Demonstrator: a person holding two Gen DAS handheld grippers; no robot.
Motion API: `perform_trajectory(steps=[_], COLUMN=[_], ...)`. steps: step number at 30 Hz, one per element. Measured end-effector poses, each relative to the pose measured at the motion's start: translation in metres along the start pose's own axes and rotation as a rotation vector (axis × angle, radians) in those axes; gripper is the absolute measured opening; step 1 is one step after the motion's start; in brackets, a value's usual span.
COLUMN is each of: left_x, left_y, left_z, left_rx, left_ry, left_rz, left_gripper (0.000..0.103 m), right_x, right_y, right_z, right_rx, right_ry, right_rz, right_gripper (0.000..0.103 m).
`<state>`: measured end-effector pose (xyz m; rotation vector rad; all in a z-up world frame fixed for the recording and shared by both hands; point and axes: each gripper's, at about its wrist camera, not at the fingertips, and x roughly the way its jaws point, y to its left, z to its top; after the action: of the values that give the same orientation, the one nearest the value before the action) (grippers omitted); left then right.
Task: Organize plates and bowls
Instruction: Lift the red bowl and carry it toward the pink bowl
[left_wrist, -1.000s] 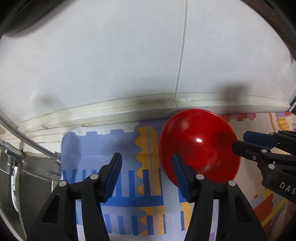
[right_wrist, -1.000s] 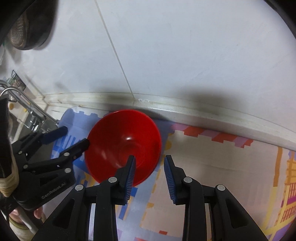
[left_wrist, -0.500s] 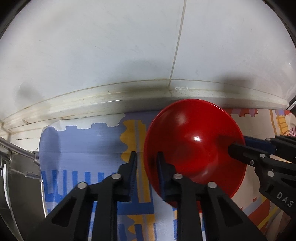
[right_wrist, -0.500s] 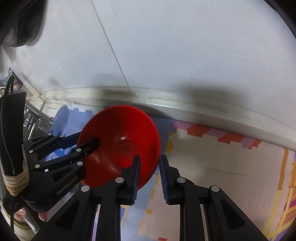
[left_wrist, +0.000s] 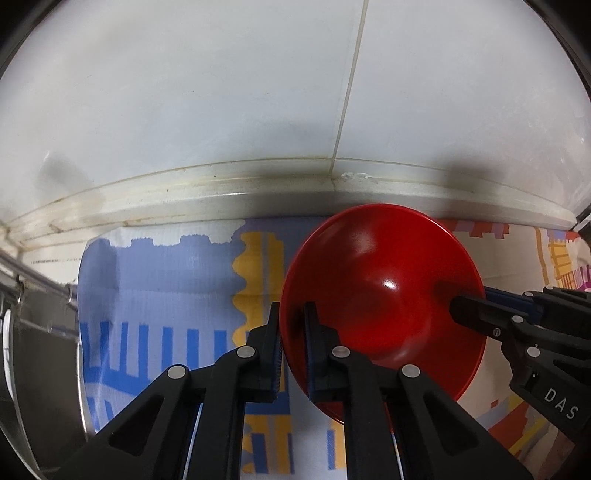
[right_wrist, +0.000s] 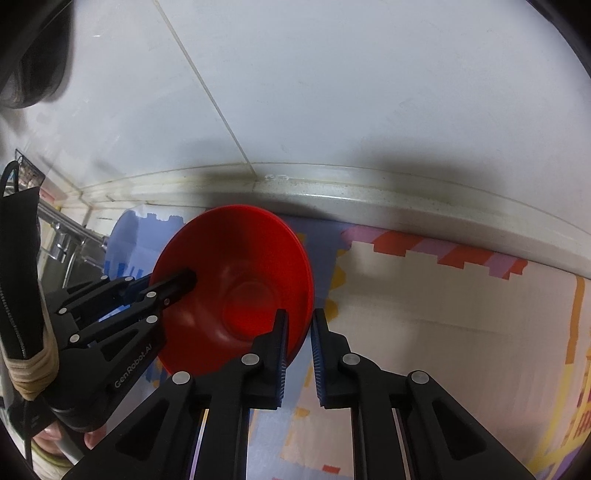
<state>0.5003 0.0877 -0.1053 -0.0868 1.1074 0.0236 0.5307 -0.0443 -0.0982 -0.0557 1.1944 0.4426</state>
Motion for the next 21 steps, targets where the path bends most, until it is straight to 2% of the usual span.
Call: perform_trajectory(steps=[7, 10, 21], left_x=[-0.022, -0.035, -0.082], left_y=[-0.01, -0.014, -0.043], left_z=[-0.016, -0.025, -0.052], left_rx=[-0.009, -0.02, 0.008], left_ry=[-0.034, -0.047, -0.094], left_rz=[-0.007, -0.032, -0.038], left_gripper=[0.011, 0.012, 0.012], right_x=[-0.022, -0.039, -0.094], right_y=[-0.002, -0.001, -0.005], right_z=[-0.01, -0.019, -0.059], right_rx=[0.017, 0.016, 0.02], right_ry=[-0.005, -0.031, -0.105], right_rz=[0.007, 0.0, -0.011], right_gripper=[0.014, 0.014, 0.014])
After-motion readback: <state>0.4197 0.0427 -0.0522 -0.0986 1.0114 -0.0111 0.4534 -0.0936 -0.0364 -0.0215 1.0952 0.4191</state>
